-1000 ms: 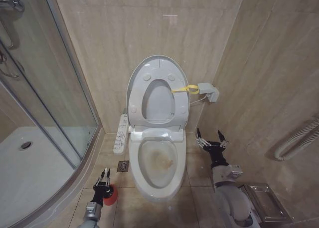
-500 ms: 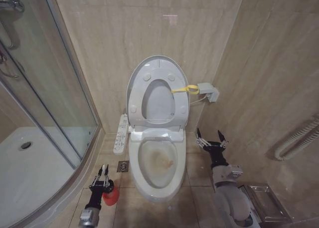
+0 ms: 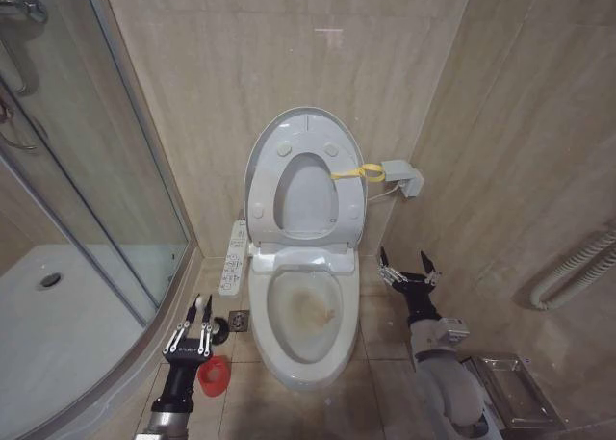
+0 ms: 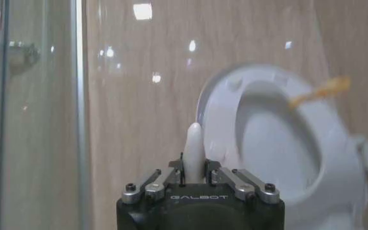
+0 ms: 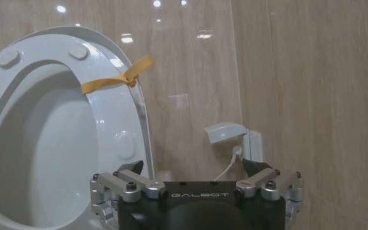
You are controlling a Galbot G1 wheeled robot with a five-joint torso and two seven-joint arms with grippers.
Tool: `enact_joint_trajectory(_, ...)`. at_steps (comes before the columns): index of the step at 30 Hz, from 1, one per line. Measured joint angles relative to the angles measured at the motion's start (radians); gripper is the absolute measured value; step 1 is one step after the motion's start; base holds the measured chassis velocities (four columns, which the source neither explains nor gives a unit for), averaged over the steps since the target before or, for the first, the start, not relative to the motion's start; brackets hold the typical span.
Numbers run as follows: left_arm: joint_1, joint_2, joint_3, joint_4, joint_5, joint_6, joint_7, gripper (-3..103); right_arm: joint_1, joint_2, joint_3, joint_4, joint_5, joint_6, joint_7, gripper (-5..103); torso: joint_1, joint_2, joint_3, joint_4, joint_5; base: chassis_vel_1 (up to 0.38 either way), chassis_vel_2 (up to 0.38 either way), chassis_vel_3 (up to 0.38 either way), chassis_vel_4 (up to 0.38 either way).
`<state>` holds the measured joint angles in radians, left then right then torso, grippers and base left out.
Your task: Open the toilet lid, clean the toilet bowl with a toilet brush, close the toilet lid, and flush.
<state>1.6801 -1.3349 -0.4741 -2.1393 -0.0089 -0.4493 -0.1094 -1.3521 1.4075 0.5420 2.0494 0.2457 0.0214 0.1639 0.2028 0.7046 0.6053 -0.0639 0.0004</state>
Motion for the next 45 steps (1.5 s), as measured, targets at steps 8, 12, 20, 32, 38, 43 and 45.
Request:
enact_joint_trajectory(8, -0.085, 0.008, 0.119, -0.046, -0.052, 0.053, -0.004, 21, 0.0, 0.0, 0.0, 0.0, 0.0, 0.0, 0.0, 100, 0.0, 0.0, 0.0, -0.0001, -0.0003, 0.0, 0.0, 0.0, 0.0)
enact_joint_trajectory(12, -0.16, 0.012, 0.165, -0.029, -0.095, 0.069, 0.017, 21, 0.0, 0.0, 0.0, 0.0, 0.0, 0.0, 0.0, 100, 0.0, 0.0, 0.0, -0.0003, -0.0004, 0.0, 0.0, 0.0, 0.0)
enact_joint_trajectory(20, -0.343, 0.046, 0.25, 0.1, -0.158, 0.101, 0.039, 21, 0.0, 0.0, 0.0, 0.0, 0.0, 0.0, 0.0, 100, 0.0, 0.0, 0.0, -0.0001, -0.0003, 0.0, 0.0, 0.0, 0.0)
enact_joint_trajectory(32, -0.686, 0.044, 0.468, 0.436, -0.253, 0.146, 0.021, 21, 0.0, 0.0, 0.0, 0.0, 0.0, 0.0, 0.0, 100, 0.0, 0.0, 0.0, -0.0002, -0.0003, 0.0, 0.0, 0.0, 0.0)
enact_joint_trajectory(38, -0.785, 0.028, 0.516, 0.629, -0.233, 0.108, 0.023, 21, 0.0, 0.0, 0.0, 0.0, 0.0, 0.0, 0.0, 100, 0.0, 0.0, 0.0, 0.0003, -0.0003, 0.0, 0.0, 0.0, 0.0)
enact_joint_trajectory(43, -0.85, 0.01, 0.554, 0.781, -0.237, 0.054, 0.041, 21, 0.0, 0.0, 0.0, 0.0, 0.0, 0.0, 0.0, 100, 0.0, 0.0, 0.0, 0.0, -0.0004, 0.0, 0.0, 0.0, 0.0)
enact_joint_trajectory(45, -0.861, 0.007, 0.564, 0.809, -0.238, 0.044, 0.046, 21, 0.0, 0.0, 0.0, 0.0, 0.0, 0.0, 0.0, 100, 0.0, 0.0, 0.0, -0.0003, -0.0003, 0.0, 0.0, 0.0, 0.0)
